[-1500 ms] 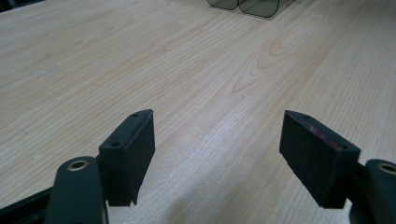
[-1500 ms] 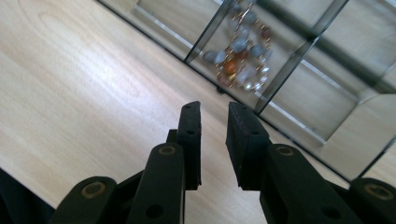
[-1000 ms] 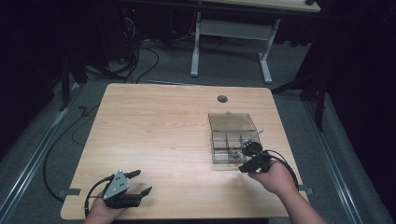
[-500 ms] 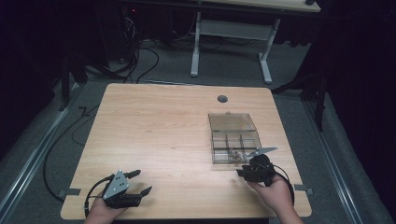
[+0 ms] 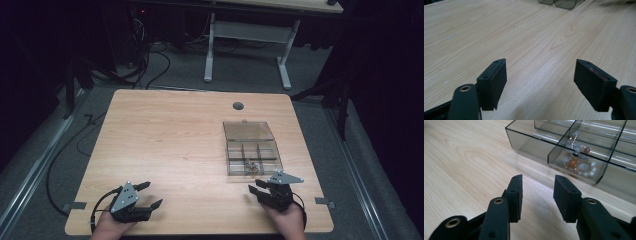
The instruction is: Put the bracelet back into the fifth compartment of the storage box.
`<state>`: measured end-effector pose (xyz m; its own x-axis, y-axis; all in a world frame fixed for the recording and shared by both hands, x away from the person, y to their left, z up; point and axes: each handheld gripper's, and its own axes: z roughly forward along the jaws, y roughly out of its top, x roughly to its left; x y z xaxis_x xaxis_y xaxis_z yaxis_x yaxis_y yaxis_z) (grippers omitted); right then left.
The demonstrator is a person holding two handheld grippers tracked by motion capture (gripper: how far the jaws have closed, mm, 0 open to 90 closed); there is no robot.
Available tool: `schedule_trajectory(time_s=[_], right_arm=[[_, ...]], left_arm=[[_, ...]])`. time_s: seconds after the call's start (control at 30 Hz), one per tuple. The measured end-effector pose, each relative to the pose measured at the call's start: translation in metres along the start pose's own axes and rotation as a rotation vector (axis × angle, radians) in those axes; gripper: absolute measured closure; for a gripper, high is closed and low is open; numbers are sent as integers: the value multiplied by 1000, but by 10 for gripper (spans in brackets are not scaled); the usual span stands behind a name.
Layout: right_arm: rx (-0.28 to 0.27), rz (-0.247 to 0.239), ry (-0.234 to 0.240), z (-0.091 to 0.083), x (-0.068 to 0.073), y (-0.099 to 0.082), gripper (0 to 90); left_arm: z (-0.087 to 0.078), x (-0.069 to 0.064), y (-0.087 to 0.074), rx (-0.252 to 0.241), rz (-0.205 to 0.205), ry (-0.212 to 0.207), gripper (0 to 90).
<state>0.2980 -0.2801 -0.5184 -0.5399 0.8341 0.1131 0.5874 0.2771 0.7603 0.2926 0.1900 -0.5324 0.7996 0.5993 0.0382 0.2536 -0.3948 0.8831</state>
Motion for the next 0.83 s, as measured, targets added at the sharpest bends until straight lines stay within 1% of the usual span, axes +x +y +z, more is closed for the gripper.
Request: schedule_trajectory(time_s=[0.07,0.13,0.17,0.2,0.27,0.3,0.43,0.5,0.57,0.63,0.8,0.83], right_arm=[[-50,19,9,0,-1,-7,569],[-80,30,-7,-2,-1,-10,549],[-99,39,8,-3,-2,-11,538],[-101,53,14,-3,-3,-12,531],[-102,74,8,-4,-4,-12,528],[-111,72,9,-4,-5,-12,528],[-99,56,-9,-2,-2,-12,524],[-84,42,-21,0,0,-11,520],[-80,26,-29,1,1,-11,520],[-73,26,-33,2,2,-11,519],[-71,39,-40,2,1,-11,516],[-74,35,-41,2,1,-11,515]], left_arm=[[0,0,0,1,-1,2,269],[1,0,0,5,-2,7,269],[1,0,0,8,-3,10,269],[1,0,0,9,-3,12,269],[1,0,1,11,-3,13,270],[2,0,1,11,-4,12,270],[2,0,1,11,-2,8,270],[1,0,1,8,-1,5,270],[1,0,0,4,1,2,270],[0,0,0,2,5,1,269],[0,-1,0,0,7,-3,270],[0,0,0,2,7,-3,270]])
